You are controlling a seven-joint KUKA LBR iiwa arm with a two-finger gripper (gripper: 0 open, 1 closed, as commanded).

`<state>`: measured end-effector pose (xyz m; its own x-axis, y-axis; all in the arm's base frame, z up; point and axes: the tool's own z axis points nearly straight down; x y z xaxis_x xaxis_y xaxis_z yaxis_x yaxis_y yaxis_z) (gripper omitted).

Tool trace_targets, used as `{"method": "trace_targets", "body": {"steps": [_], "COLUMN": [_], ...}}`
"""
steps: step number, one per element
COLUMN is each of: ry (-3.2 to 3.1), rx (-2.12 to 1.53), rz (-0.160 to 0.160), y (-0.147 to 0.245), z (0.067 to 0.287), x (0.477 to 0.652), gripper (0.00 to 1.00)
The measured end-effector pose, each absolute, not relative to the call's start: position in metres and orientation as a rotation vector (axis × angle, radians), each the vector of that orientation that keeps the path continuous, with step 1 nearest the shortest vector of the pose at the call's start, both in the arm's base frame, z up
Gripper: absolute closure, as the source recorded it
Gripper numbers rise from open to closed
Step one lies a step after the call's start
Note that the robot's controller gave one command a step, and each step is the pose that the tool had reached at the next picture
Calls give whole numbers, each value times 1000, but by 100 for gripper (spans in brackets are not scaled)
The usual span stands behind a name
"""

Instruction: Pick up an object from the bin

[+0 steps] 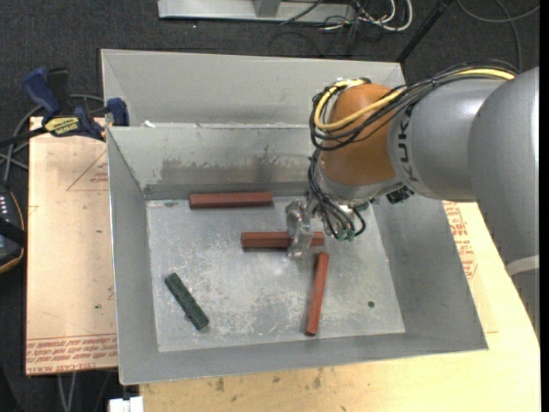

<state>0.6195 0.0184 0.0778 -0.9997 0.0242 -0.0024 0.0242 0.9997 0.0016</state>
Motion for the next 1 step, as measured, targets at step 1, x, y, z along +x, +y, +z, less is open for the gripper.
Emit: {"method": "trace_targets", "body": {"steps": [1], "ry": [3110], "rx": [-382], "rz": [0], "y": [26], "z": [208], "x": [564], "gripper": [100]}}
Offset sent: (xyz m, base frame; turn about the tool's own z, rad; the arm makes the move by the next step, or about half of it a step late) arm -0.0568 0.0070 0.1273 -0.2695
